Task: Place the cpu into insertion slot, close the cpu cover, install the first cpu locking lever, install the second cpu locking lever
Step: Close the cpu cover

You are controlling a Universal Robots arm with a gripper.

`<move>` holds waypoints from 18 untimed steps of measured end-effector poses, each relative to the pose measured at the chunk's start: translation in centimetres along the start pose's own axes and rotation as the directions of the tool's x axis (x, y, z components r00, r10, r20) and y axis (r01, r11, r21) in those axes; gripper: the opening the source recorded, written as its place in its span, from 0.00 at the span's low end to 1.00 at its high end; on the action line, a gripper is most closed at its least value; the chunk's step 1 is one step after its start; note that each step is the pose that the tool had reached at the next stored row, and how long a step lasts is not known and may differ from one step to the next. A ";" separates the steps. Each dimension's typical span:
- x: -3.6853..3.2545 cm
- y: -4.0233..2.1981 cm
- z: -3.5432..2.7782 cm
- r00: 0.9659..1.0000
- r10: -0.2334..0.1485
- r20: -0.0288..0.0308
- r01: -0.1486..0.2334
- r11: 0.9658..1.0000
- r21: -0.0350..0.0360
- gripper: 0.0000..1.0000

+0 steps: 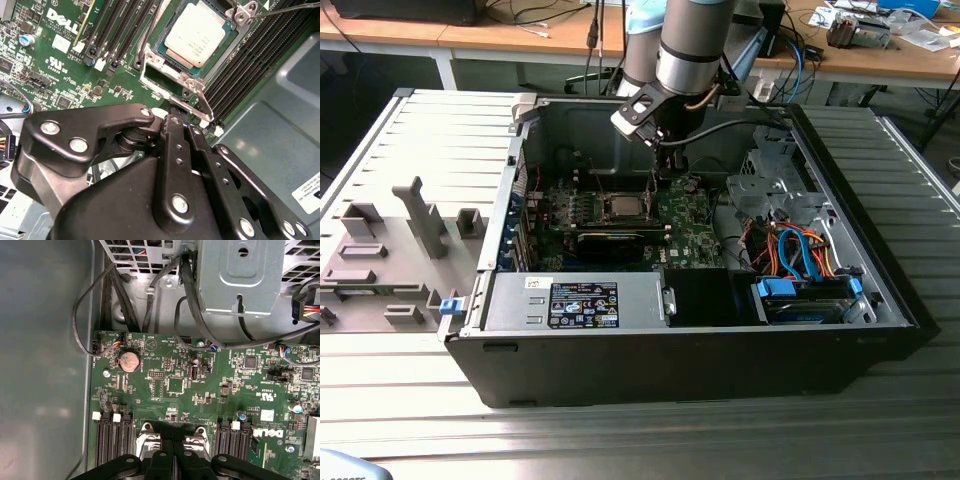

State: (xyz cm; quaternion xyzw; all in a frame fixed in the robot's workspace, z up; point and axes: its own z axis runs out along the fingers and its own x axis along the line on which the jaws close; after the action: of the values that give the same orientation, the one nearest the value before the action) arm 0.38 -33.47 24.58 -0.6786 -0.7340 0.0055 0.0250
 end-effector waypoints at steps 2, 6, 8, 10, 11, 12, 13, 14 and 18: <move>0.01 -0.14 0.02 1.000 0.000 0.000 0.000 1.000 0.000 0.11; 0.03 -0.40 0.05 1.000 0.000 0.000 0.000 1.000 0.000 0.11; 0.04 -0.59 0.07 1.000 0.000 0.000 0.000 1.000 0.000 0.11; 0.06 -0.74 0.09 1.000 0.000 0.000 0.000 1.000 0.000 0.11; 0.06 -0.81 0.09 1.000 0.000 0.000 0.000 1.000 0.000 0.11; 0.07 -0.91 0.10 1.000 0.000 0.000 0.000 1.000 0.000 0.11; 0.07 -0.96 0.11 1.000 0.000 0.000 0.000 1.000 0.000 0.11; 0.08 -1.02 0.11 1.000 0.000 0.000 0.000 1.000 0.000 0.11; 0.10 -1.27 0.16 1.000 0.000 0.000 0.000 1.000 0.000 0.11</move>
State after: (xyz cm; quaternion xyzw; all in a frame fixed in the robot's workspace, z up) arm -0.91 -33.47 24.48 -0.6786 -0.7340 0.0054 0.0251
